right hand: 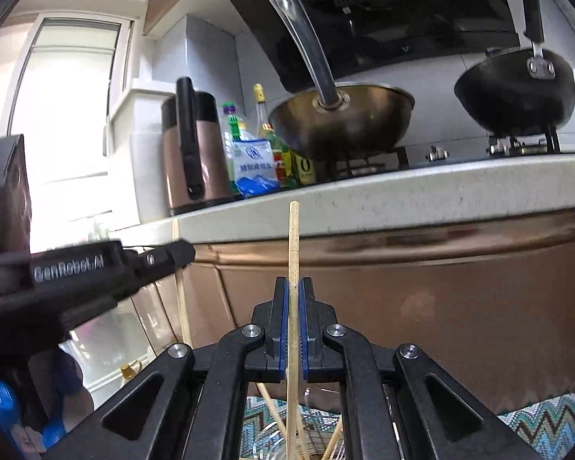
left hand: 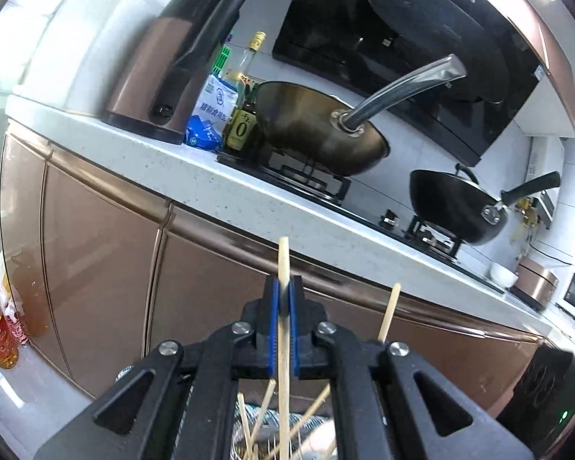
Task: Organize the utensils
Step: 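Lower both held chopsticks into the glass cup, then open both tools and lift them away from the glass cup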
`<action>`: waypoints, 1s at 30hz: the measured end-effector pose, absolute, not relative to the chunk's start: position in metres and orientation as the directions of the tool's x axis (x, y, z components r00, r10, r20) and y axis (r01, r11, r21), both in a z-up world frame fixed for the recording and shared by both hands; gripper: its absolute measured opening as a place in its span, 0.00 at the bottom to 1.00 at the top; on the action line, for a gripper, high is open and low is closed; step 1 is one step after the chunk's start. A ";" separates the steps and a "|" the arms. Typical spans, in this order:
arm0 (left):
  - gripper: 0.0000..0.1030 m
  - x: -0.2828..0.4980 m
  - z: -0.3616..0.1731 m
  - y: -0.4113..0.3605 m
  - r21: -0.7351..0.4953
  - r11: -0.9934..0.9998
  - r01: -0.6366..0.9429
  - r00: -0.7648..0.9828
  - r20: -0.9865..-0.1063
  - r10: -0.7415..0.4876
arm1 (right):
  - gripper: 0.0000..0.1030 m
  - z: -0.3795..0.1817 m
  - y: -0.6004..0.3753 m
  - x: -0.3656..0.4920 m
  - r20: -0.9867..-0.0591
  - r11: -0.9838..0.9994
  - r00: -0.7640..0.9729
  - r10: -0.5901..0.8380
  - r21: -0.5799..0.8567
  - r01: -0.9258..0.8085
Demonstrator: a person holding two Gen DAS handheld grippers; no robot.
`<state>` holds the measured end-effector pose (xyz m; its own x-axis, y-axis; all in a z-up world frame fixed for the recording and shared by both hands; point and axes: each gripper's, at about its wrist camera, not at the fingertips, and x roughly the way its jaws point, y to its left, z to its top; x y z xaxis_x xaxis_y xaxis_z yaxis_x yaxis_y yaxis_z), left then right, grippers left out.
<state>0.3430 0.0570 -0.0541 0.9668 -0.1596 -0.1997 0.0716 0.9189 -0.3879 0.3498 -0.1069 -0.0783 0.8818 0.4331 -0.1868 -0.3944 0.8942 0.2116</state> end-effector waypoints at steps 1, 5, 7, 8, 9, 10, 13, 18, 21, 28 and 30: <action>0.04 0.345 -0.057 0.057 -0.386 0.920 0.065 0.968 -0.198 -0.152 | 0.05 -0.083 -0.107 0.353 -0.186 0.895 0.883 0.431 0.217 -0.391; 0.04 0.355 -0.071 0.052 -0.364 0.931 0.035 0.976 -0.189 -0.110 | 0.05 -0.098 -0.108 0.359 -0.176 0.901 0.894 0.412 0.224 -0.371; 0.05 0.360 -0.080 0.048 -0.350 0.937 0.021 0.977 -0.190 -0.093 | 0.05 -0.103 -0.106 0.360 -0.178 0.906 0.897 0.404 0.213 -0.365; 0.05 0.362 -0.085 0.046 -0.347 0.938 0.019 0.977 -0.194 -0.092 | 0.05 -0.105 -0.104 0.360 -0.179 0.913 0.902 0.392 0.198 -0.358; 0.05 0.364 -0.088 0.045 -0.346 0.938 0.018 0.976 -0.198 -0.092 | 0.05 -0.108 -0.103 0.359 -0.179 0.916 0.905 0.386 0.187 -0.354; 0.05 0.365 -0.093 0.044 -0.343 0.939 0.013 0.976 -0.201 -0.087 | 0.05 -0.110 -0.103 0.359 -0.180 0.918 0.906 0.384 0.181 -0.353; 0.05 0.367 -0.106 0.042 -0.335 0.942 0.009 0.974 -0.209 -0.083 | 0.05 -0.117 -0.104 0.353 -0.180 0.919 0.906 0.384 0.174 -0.355; 0.12 0.356 -0.106 0.043 -0.321 0.947 0.017 0.975 -0.205 -0.087 | 0.20 -0.115 -0.114 0.341 -0.177 0.931 0.919 0.353 0.163 -0.326; 0.16 0.347 -0.098 0.046 -0.319 0.948 0.018 0.977 -0.196 -0.084 | 0.22 -0.103 -0.120 0.330 -0.159 0.938 0.929 0.333 0.154 -0.310; 0.17 0.307 -0.067 0.058 -0.314 0.949 0.009 0.983 -0.169 -0.065 | 0.28 -0.066 -0.137 0.292 -0.116 0.950 0.951 0.286 0.167 -0.265; 0.17 0.290 -0.055 0.063 -0.315 0.949 0.006 0.986 -0.156 -0.058 | 0.30 -0.056 -0.139 0.281 -0.111 0.953 0.956 0.273 0.168 -0.253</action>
<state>0.2899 0.0628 -0.0546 0.9861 -0.0582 -0.1556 0.0064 0.9492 -0.3146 0.2809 -0.1391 -0.0560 0.9557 0.2729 -0.1105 -0.2526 0.9528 0.1684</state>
